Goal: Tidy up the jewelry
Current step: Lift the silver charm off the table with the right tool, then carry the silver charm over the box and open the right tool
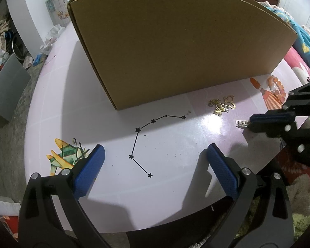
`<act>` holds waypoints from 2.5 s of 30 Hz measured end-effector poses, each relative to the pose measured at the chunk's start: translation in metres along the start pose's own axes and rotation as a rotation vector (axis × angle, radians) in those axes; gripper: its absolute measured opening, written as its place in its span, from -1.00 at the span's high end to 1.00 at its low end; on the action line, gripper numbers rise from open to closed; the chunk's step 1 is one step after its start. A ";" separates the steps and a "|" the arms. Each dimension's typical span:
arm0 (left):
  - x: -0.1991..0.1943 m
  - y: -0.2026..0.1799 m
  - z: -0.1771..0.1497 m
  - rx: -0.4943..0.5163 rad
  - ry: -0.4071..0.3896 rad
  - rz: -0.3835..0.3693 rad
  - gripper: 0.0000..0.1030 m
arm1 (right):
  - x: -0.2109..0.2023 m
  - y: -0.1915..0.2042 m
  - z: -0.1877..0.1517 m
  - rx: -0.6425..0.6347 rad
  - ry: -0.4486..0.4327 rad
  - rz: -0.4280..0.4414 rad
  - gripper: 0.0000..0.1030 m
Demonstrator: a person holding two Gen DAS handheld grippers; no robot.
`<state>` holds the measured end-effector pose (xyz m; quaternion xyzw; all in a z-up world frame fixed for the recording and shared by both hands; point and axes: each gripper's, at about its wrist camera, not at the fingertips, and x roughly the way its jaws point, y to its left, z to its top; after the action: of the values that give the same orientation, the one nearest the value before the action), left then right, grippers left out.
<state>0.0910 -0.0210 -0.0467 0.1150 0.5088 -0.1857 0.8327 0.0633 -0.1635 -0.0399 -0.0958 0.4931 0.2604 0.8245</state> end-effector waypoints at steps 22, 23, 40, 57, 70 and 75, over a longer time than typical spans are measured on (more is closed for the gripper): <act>-0.024 -0.008 -0.005 0.049 -0.151 -0.098 -0.38 | 0.009 0.006 0.009 0.024 -0.016 -0.023 0.59; -0.023 -0.009 -0.004 0.049 -0.146 -0.110 -0.33 | 0.011 0.008 0.009 0.009 -0.002 -0.031 0.59; -0.029 -0.018 0.001 0.079 -0.157 -0.207 0.14 | -0.014 -0.027 -0.010 0.217 -0.104 0.056 0.86; -0.007 -0.044 0.028 0.147 -0.145 -0.182 0.58 | -0.028 -0.041 -0.035 0.336 -0.213 0.104 0.85; 0.010 -0.042 0.037 0.082 -0.059 -0.195 0.83 | -0.027 -0.048 -0.038 0.362 -0.226 0.117 0.85; 0.012 -0.043 0.039 0.072 -0.046 -0.209 0.91 | -0.027 -0.048 -0.039 0.368 -0.227 0.108 0.85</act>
<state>0.1091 -0.0775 -0.0396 0.0867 0.4916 -0.2921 0.8158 0.0488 -0.2293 -0.0410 0.1128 0.4407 0.2190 0.8632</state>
